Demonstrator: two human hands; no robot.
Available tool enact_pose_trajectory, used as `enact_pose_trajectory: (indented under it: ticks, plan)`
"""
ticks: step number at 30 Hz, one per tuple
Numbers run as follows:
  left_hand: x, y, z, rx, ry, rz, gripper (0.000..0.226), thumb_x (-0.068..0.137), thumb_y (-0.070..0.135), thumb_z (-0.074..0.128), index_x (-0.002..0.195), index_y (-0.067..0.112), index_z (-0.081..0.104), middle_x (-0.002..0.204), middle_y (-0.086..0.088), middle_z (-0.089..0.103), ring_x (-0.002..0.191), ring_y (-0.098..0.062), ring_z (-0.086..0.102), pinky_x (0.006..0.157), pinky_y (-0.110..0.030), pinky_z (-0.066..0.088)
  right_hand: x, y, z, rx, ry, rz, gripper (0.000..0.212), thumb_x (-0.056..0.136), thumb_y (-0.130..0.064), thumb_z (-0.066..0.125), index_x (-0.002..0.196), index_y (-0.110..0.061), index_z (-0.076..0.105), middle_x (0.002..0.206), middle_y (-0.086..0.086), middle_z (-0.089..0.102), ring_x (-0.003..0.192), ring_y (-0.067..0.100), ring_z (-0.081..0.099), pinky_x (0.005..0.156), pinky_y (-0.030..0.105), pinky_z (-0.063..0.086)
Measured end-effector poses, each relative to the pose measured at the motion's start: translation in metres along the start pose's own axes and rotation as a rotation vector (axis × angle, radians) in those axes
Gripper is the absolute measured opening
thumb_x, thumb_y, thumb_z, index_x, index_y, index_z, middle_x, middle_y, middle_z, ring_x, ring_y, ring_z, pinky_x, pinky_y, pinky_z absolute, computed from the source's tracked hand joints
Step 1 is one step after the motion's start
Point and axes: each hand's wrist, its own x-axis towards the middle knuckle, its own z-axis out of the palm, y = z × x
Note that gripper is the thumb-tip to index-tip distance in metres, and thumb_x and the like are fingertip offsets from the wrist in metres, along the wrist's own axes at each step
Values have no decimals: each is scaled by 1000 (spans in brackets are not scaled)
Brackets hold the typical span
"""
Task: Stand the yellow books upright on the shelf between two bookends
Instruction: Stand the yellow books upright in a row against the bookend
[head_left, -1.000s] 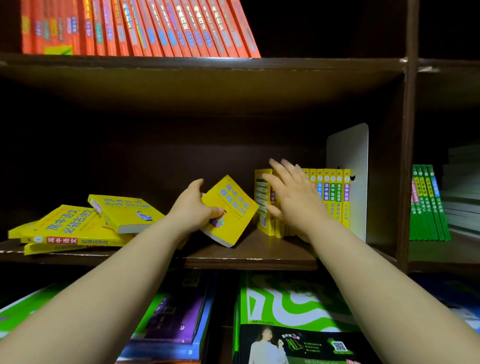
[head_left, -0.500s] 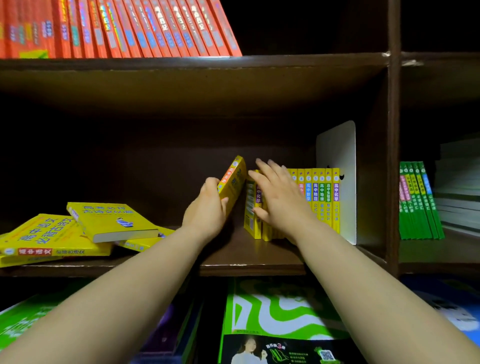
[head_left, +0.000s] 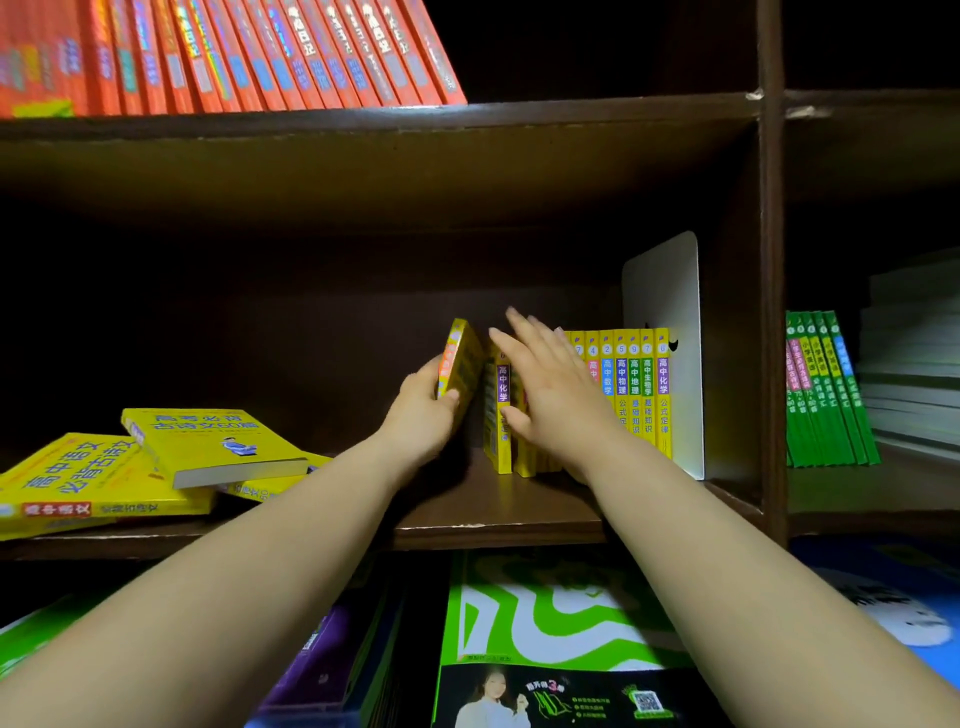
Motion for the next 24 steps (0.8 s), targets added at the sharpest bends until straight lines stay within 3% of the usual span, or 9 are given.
enact_pose_trajectory:
  ticks: [2, 4, 7, 13, 16, 18, 21, 24]
  plan:
    - [2, 4, 3, -64, 72, 24, 46, 94, 10, 36, 138, 16, 29, 137, -13, 41, 117, -27, 47, 103, -41, 39, 0, 0, 0, -4, -9, -2, 74, 86, -19, 57, 145, -20, 13, 157, 3, 2, 144, 20, 1, 115, 29, -4]
    - [4, 5, 6, -137, 78, 5, 46, 94, 12, 35, 139, 20, 27, 140, -13, 38, 121, -29, 45, 104, -47, 39, 0, 0, 0, -1, -6, -4, 72, 86, -21, 56, 145, -20, 13, 157, 3, 3, 144, 19, 2, 115, 30, -4]
    - [4, 4, 8, -271, -47, -61, 52, 92, 8, 39, 138, 24, 23, 137, -11, 39, 120, -28, 46, 103, -51, 40, -1, 0, 0, 3, 4, -2, 71, 87, -22, 55, 145, -20, 14, 157, 3, 4, 144, 19, 3, 115, 30, -4]
    - [0, -1, 10, -269, -311, -96, 87, 78, -12, 53, 141, 26, 5, 115, 1, 45, 95, -11, 50, 85, -31, 44, -2, -2, -4, 38, -21, -10, 71, 86, -20, 55, 145, -20, 14, 157, 3, 3, 144, 21, 0, 116, 31, -3]
    - [-1, -1, 6, -236, -365, -101, 97, 77, -9, 57, 142, 31, -4, 120, 1, 42, 107, -19, 49, 95, -43, 42, -9, -4, -13, 111, 91, 68, 62, 85, -19, 56, 141, -16, 28, 152, 7, 23, 141, 23, 15, 113, 32, 16]
    - [-1, -3, 2, -219, -400, -89, 96, 79, -8, 56, 141, 34, -4, 118, 2, 44, 107, -20, 50, 90, -41, 43, -16, -3, -18, 115, 195, 133, 44, 84, -15, 56, 126, -9, 46, 132, 12, 46, 123, 25, 38, 97, 30, 32]
    - [3, -3, -3, -151, -476, -64, 93, 81, -4, 56, 141, 36, -3, 106, 9, 49, 95, -12, 54, 80, -32, 48, -27, -1, -20, 108, 17, 167, 19, 87, -13, 51, 105, -7, 56, 108, 10, 56, 102, 22, 48, 76, 24, 31]
    - [10, 0, -6, -40, -497, -35, 96, 79, -3, 59, 141, 35, -4, 100, 13, 48, 87, -8, 57, 71, -30, 52, -27, -2, -19, 119, -169, 187, 15, 90, -13, 46, 101, -9, 56, 107, 8, 61, 95, 19, 50, 74, 23, 33]
